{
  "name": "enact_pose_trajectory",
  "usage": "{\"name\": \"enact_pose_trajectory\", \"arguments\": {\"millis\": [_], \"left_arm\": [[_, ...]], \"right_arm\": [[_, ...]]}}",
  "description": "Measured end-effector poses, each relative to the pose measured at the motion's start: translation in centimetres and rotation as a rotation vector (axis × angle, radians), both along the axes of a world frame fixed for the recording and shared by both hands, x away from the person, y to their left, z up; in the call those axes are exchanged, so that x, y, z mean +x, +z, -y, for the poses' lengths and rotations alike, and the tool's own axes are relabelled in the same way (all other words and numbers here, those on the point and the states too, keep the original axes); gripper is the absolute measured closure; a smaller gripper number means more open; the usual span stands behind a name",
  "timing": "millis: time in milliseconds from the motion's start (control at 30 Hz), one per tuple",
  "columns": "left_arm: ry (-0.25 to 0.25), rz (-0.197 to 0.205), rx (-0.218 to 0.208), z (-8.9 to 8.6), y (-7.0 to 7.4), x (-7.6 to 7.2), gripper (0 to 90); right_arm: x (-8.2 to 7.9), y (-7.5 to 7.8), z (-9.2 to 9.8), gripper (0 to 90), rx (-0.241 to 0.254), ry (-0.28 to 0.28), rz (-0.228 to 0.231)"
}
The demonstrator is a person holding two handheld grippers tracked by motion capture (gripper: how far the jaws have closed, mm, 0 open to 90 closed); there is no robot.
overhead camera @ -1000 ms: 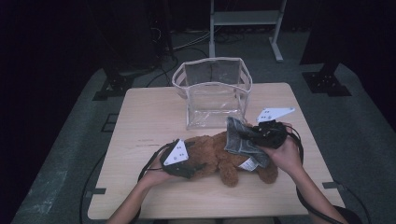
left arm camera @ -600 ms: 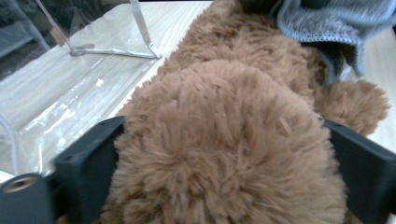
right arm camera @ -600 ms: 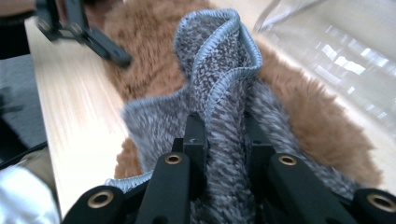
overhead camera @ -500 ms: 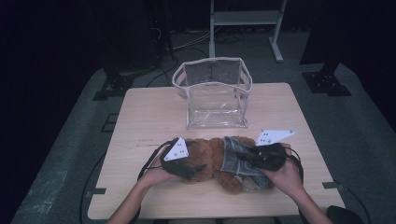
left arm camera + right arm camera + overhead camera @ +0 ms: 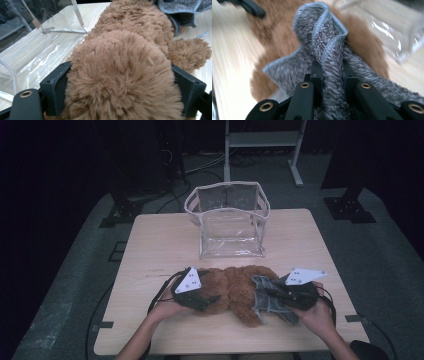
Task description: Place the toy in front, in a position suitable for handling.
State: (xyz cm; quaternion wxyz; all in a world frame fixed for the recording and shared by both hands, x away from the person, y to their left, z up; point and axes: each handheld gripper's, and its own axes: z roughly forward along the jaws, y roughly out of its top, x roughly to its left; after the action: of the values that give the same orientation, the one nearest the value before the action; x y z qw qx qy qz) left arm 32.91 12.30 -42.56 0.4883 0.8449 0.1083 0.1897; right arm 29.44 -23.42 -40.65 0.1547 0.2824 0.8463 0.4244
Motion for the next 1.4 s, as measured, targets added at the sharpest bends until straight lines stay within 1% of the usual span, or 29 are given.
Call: {"name": "enact_pose_trajectory", "arguments": {"millis": [67,100,167,233,300,367,400,467,500,567,600,667,700,733,833,867,900,933,967,1033,1067,1100,1133,1167,1200,1267,1333,1400], "left_arm": [[0.003,-0.01,-0.009,-0.1,0.1,0.1,14.4],[0.002,-0.018,-0.015,-0.1,0.0,0.2,14.1],[-0.003,-0.026,-0.016,0.0,-0.1,0.2,14.2],[-0.007,-0.025,-0.017,0.1,-0.1,0.2,14.1],[-0.009,-0.025,-0.015,0.2,-0.1,0.2,14.2],[-0.015,-0.021,-0.014,0.5,-0.2,0.2,14.3],[-0.015,-0.023,-0.018,0.7,-0.2,0.1,14.3],[-0.02,-0.027,-0.014,1.0,-0.1,0.1,14.3],[-0.024,-0.027,-0.016,1.2,-0.1,0.0,14.3],[-0.029,-0.025,-0.016,1.5,-0.1,0.0,14.7],[-0.037,-0.017,-0.004,1.5,-0.1,0.0,15.1],[-0.041,-0.007,0.001,1.6,-0.1,-0.2,15.6],[-0.044,-0.008,0.0,1.5,-0.2,-0.2,16.0],[-0.044,-0.011,-0.002,1.4,-0.2,-0.2,16.4],[-0.051,-0.009,0.002,1.3,-0.2,-0.2,16.4],[-0.052,-0.01,-0.002,1.3,-0.1,-0.3,16.3],[-0.047,-0.016,-0.005,1.2,0.1,-0.3,16.1],[-0.035,-0.028,-0.021,1.2,0.2,-0.3,14.3],[-0.015,-0.045,-0.033,1.1,0.4,-0.3,10.5],[0.03,-0.098,-0.082,0.8,0.6,0.1,6.1],[0.039,-0.124,-0.097,0.8,0.6,0.3,5.1],[0.029,-0.135,-0.093,0.8,0.6,0.5,5.1],[0.013,-0.138,-0.084,0.9,0.5,0.5,7.4],[0.003,-0.133,-0.069,1.0,0.3,0.3,12.1],[0.001,-0.122,-0.058,1.2,0.3,0.2,14.3],[-0.013,-0.112,-0.049,1.4,0.2,0.0,19.6],[-0.033,-0.079,-0.023,1.8,0.0,-0.5,22.9],[-0.053,-0.05,0.012,2.2,0.0,-1.0,23.1]], "right_arm": [[-0.3,-0.4,1.1,75.5,-0.011,-0.029,-0.023],[-0.5,-0.5,1.7,75.4,0.003,-0.034,-0.032],[-0.9,-0.3,2.5,75.3,0.056,-0.025,-0.037],[-1.3,0.4,2.8,75.4,0.107,-0.015,-0.006],[-1.4,1.5,2.6,75.4,0.153,0.007,0.02],[-1.2,2.5,1.8,75.2,0.172,0.021,0.051],[-0.9,3.0,1.3,74.9,0.174,0.029,0.06],[-0.2,3.8,0.0,74.5,0.162,0.027,0.084],[0.2,4.0,-0.6,74.2,0.161,0.026,0.086],[1.2,4.3,-1.8,74.2,0.158,0.022,0.093],[1.6,4.3,-2.3,74.3,0.155,0.019,0.087],[2.2,4.2,-3.0,74.3,0.119,0.006,0.102],[2.4,4.1,-3.1,74.4,0.101,-0.002,0.096],[2.7,3.7,-3.0,74.5,0.092,-0.012,0.08],[3.1,2.8,-2.2,74.9,0.076,-0.038,0.056],[3.1,2.5,-1.8,75.0,0.08,-0.046,0.043],[3.1,2.2,-1.3,75.0,0.087,-0.054,0.035],[2.9,1.9,-0.9,75.0,0.096,-0.064,0.029],[2.7,1.7,-0.5,75.0,0.112,-0.073,0.018],[1.9,1.2,0.1,75.3,0.158,-0.078,0.006],[1.5,0.9,0.2,75.3,0.174,-0.069,-0.005],[1.0,0.8,0.1,75.3,0.17,-0.057,-0.018],[0.7,0.9,-0.1,75.3,0.157,-0.044,-0.018],[0.3,1.2,-0.4,75.3,0.145,-0.036,-0.006],[0.1,1.8,-0.6,75.3,0.146,-0.027,0.008],[-0.1,2.9,-1.1,75.2,0.147,-0.011,0.038],[0.2,4.2,-1.9,75.1,0.129,-0.015,0.085],[0.9,4.9,-2.2,74.8,0.154,-0.011,0.089]]}}
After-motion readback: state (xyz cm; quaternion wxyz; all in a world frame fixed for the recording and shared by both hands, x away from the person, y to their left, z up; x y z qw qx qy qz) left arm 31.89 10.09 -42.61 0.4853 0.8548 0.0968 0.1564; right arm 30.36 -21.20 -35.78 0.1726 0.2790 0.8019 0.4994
